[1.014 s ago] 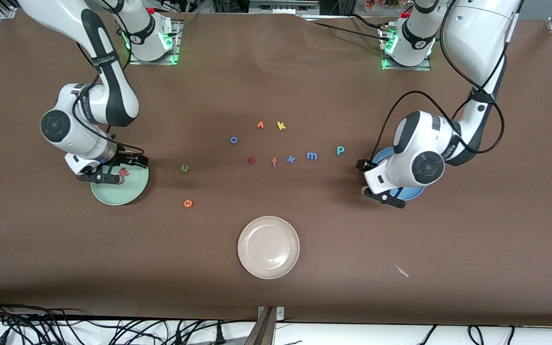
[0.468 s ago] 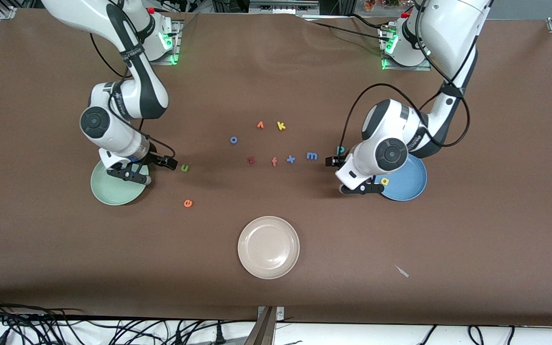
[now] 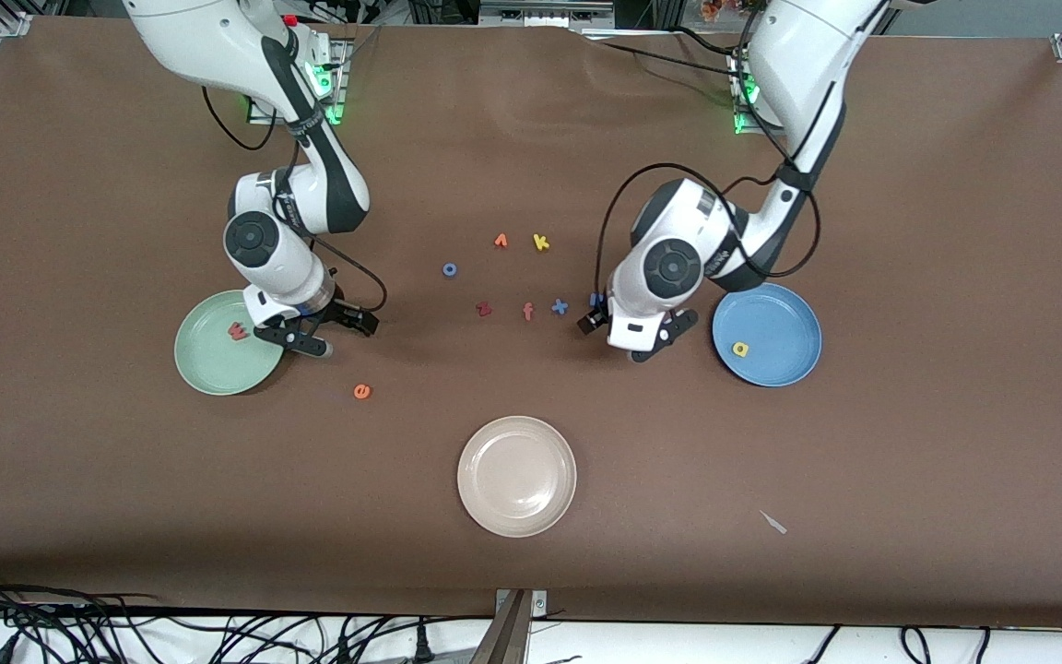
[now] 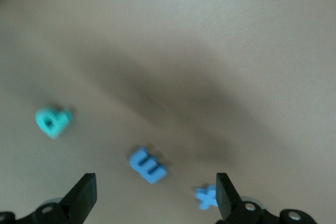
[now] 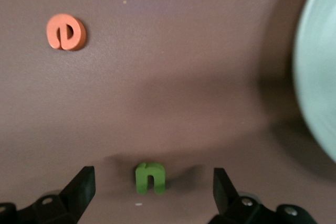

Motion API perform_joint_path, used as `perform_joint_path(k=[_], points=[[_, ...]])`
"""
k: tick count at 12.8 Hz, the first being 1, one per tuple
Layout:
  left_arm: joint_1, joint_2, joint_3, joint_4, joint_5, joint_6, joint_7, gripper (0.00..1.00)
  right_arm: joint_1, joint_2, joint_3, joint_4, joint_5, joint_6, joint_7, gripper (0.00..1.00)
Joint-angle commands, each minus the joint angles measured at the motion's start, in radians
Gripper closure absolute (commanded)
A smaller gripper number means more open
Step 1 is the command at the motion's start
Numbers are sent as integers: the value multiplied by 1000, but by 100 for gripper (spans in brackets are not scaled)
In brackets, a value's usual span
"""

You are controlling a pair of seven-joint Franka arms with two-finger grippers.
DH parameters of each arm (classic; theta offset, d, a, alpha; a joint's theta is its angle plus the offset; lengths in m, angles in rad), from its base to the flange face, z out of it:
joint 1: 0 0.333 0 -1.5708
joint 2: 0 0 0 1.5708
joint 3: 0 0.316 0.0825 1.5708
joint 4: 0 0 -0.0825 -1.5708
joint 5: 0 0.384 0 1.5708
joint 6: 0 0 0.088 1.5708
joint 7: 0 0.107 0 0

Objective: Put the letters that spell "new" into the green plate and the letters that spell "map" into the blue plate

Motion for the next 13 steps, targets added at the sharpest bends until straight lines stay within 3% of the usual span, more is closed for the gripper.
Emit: perform_joint_path(k=[1, 3, 6, 7, 9, 11, 13], points=[[-22, -8, 12, -11, -6, 15, -265, 0, 22, 10, -1, 1, 18, 26, 28, 6], [-47, 3, 10, -31, 46, 18, -301, 0, 28, 14, -1, 1, 18, 26, 31, 18], [-50, 3, 9, -65, 46, 67, -377, 16, 28, 13, -1, -1, 19, 21, 33, 43], [-52, 1, 9, -80, 46, 96, -388, 17, 28, 13, 1, -1, 18, 21, 33, 51], [-52, 3, 9, -102, 46, 133, -397, 21, 27, 13, -1, -1, 19, 20, 30, 70], [-52, 5, 9, -136, 45, 190, -399, 28, 27, 13, 1, -1, 19, 18, 30, 95], [-55, 5, 9, -157, 46, 225, -425, 30, 27, 10, -1, 7, 19, 14, 22, 100]])
